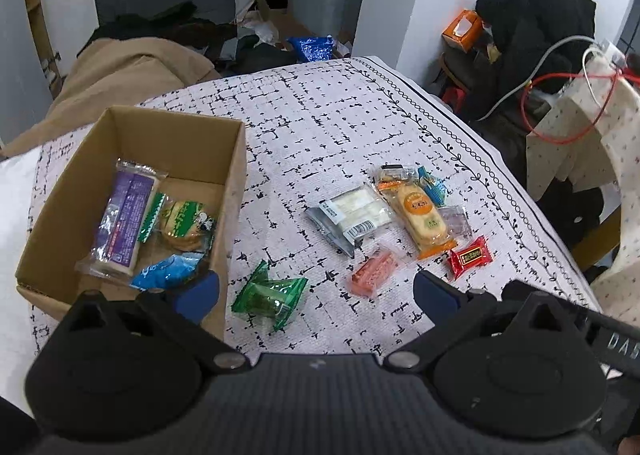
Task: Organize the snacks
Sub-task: 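Move both grippers back toward the remaining snacks on the sheet, then grasp the green candy with the left gripper while the right approaches the red bar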
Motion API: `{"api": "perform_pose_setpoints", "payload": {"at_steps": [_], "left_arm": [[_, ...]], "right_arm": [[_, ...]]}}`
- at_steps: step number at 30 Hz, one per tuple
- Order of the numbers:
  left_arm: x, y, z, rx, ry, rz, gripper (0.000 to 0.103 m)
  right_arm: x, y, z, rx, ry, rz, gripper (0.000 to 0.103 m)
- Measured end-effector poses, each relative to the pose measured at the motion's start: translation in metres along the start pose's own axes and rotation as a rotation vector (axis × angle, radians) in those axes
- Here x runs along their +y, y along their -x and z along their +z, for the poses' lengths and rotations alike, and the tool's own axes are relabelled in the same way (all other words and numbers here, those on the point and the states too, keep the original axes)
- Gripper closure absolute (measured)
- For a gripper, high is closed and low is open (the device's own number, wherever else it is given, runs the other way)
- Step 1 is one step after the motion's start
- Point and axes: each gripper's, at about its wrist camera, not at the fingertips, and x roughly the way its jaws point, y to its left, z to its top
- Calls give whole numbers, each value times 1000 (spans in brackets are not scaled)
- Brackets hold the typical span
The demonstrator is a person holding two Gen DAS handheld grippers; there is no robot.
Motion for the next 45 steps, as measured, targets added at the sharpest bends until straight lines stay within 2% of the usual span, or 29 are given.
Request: {"api": "perform_pose_setpoints", "payload": {"at_steps": [7,9,17,20,24,28,30,38,43,45], "left_arm": [[-20,-13,-11,-3,-44,88,3],[-27,-18,-14,-5,-67,127,4],[-44,-43,-23,-4,-134,235,22],[-48,-53,-26,8,-153,279,26],[-50,-63,-28,20,-150,331,38],[-55,-72,-31,4,-176,415,43],[-56,-77,-32,11,-182,435,45],[-62,-102,-40,57,-216,504,47],[-64,-110,-39,63,-231,539,47],[-62,-114,-39,67,-223,544,47]], "right_arm": [[-19,-11,1,1,-48,21,6],[-25,-18,0,13,-69,32,15],[-46,-43,-3,82,-153,68,30],[-50,-50,-4,97,-159,83,31],[-55,-60,-4,118,-173,104,33],[-59,-69,-6,142,-190,124,33],[-61,-72,-6,151,-196,134,33],[-68,-78,-5,142,-225,191,34],[-68,-83,-3,128,-218,212,39],[-67,-86,-1,116,-213,210,46]]}}
